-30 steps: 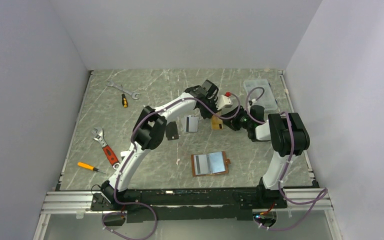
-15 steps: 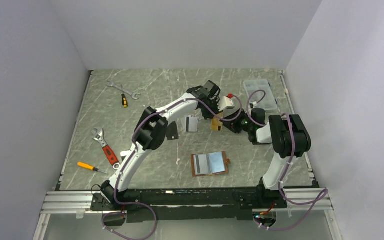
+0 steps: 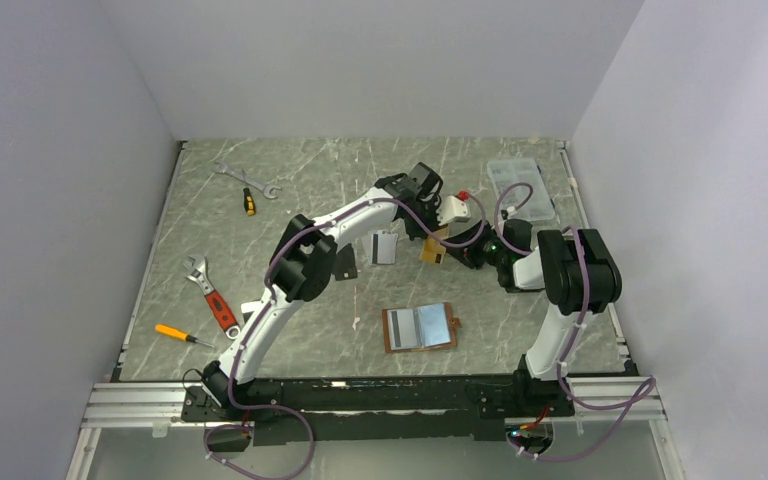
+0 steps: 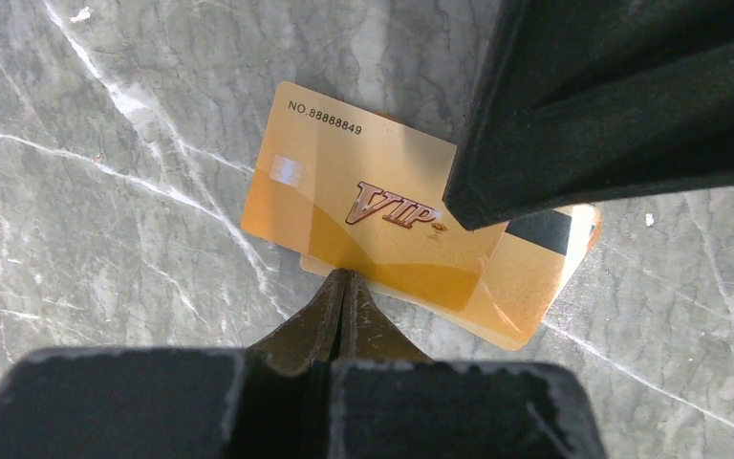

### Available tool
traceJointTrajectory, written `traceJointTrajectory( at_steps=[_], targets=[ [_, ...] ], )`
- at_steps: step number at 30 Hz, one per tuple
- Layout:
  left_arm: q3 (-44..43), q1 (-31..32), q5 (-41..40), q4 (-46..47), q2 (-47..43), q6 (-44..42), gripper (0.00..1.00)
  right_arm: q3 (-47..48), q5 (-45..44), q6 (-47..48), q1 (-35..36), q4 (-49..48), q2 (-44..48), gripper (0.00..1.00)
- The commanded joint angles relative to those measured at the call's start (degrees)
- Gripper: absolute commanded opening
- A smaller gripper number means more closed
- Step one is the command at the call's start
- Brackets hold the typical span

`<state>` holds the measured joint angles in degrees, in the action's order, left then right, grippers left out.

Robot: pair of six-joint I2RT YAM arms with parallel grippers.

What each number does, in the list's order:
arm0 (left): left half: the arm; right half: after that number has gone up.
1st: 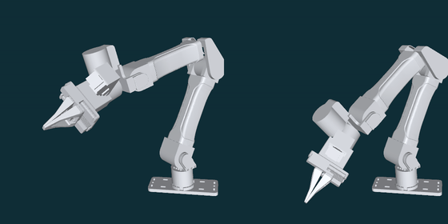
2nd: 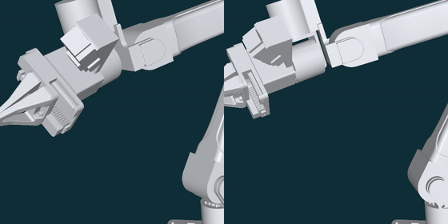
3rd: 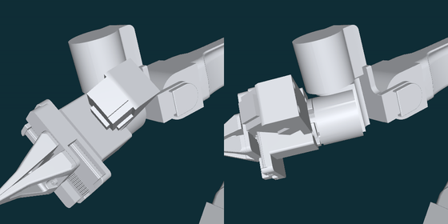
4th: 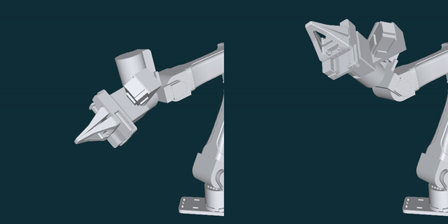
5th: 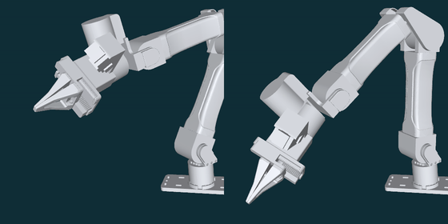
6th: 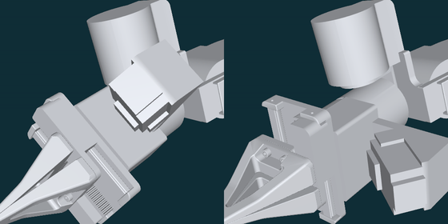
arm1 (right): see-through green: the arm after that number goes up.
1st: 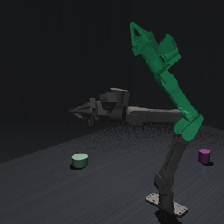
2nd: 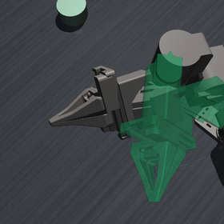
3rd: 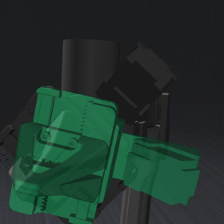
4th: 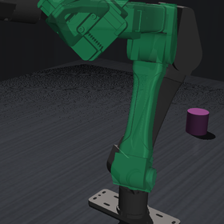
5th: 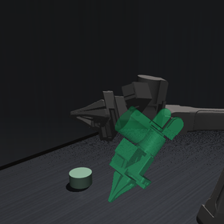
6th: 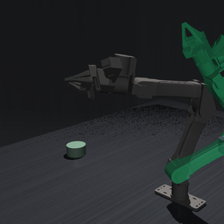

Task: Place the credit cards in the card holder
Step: Pick up the credit card from the center of the board.

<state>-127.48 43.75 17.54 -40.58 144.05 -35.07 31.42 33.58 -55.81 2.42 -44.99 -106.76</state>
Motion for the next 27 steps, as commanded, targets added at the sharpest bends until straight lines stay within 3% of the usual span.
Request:
traceJointTrajectory(
  at_steps=[1, 11, 24, 27],
  targets=[
    [2.49, 2.52, 2.76, 0.5, -1.52, -1.25, 0.0, -2.18, -5.4, 0.97, 0.32, 4.69, -3.37, 0.34],
    [5.0, 4.4, 6.57, -0.76, -3.22, -6.37, 0.0, -4.3, -5.59, 0.04, 0.36, 2.03, -1.15, 0.23],
    [6.76, 4.51, 6.41, -0.68, -3.88, -7.64, 0.0, -7.25, -3.49, -1.23, 0.39, -6.39, 3.8, 0.25],
    [6.82, 4.47, 6.31, -0.7, -3.87, -7.72, 0.0, -7.24, -3.2, -0.89, 0.35, -5.96, 4.53, 0.32]
  ],
)
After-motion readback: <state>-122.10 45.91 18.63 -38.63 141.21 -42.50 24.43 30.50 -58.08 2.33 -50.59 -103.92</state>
